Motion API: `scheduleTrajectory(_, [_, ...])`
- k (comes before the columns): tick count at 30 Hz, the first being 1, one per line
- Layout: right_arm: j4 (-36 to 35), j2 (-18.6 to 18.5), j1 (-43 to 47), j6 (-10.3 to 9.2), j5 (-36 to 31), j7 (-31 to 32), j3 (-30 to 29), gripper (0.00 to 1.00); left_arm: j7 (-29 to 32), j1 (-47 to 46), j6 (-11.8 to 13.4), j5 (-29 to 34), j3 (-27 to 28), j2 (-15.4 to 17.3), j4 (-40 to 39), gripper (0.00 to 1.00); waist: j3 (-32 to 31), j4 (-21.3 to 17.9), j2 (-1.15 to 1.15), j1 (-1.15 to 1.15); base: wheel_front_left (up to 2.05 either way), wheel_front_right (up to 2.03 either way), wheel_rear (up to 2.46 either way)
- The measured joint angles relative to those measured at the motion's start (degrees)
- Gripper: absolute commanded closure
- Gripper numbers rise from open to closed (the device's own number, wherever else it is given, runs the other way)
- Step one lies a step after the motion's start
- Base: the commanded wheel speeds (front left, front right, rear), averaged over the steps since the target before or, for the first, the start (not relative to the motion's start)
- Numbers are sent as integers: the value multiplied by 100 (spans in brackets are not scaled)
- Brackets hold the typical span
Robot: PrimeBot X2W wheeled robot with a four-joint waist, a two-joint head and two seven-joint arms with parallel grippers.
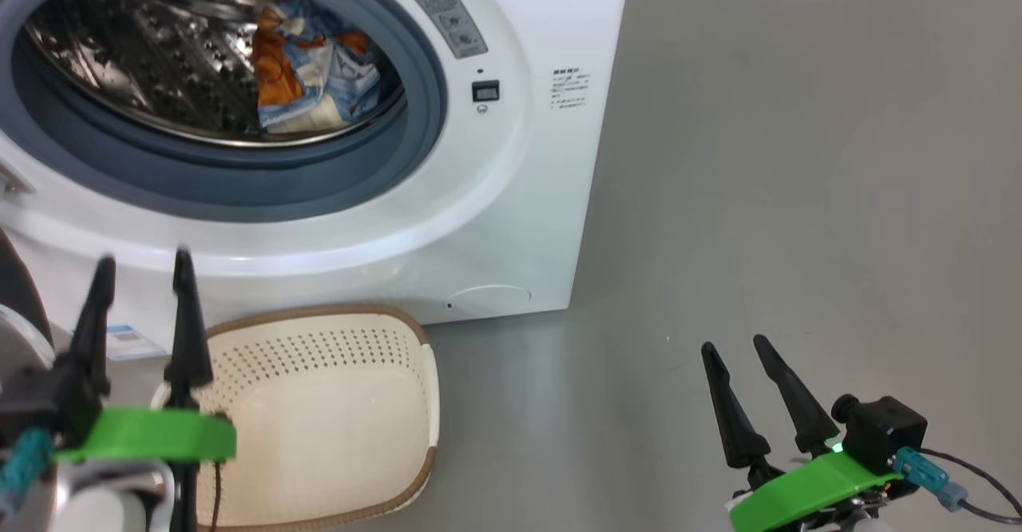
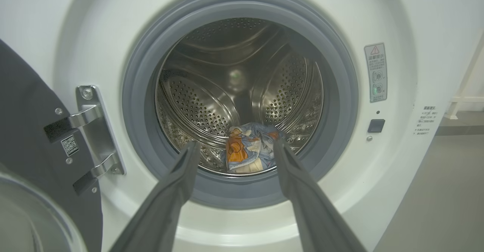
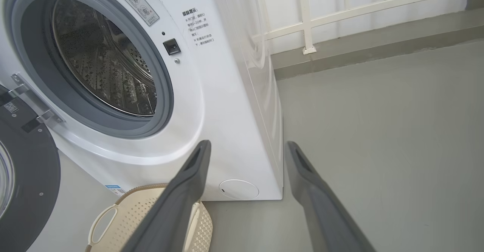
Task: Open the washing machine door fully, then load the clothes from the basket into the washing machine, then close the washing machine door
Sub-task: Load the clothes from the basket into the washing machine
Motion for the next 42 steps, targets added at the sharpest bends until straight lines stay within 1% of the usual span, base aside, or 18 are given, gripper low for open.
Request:
scheduleTrajectory(2, [-23,-5,55,0,-29,0,0,0,0,259,47,2,78,-42,-91,0,-59,-21,0,0,0,0,0])
scheduleTrajectory(10, [-74,-46,86,0,-59,0,-22,0,1,993,97,135,419,-202,-358,0,-187,-102,0,0,0,0,0])
scheduleTrajectory(19, [-144,-73,208,0,-100,0,-58,0,1,1548,-12,266,599,-438,-512,0,-279,-90,0,0,0,0,0])
scheduleTrajectory(29, [-193,-83,214,0,-120,0,-60,0,2,1924,-164,444,680,-677,-610,0,-370,-67,0,0,0,0,0])
scheduleTrajectory(37, [-237,-149,320,0,-213,0,-59,0,5,2079,-257,568,712,-736,-606,0,-460,-54,0,0,0,0,0])
scheduleTrajectory(42, [-288,-160,327,0,-261,0,-53,0,5,2202,-257,606,724,-790,-579,0,-505,-50,0,0,0,0,0])
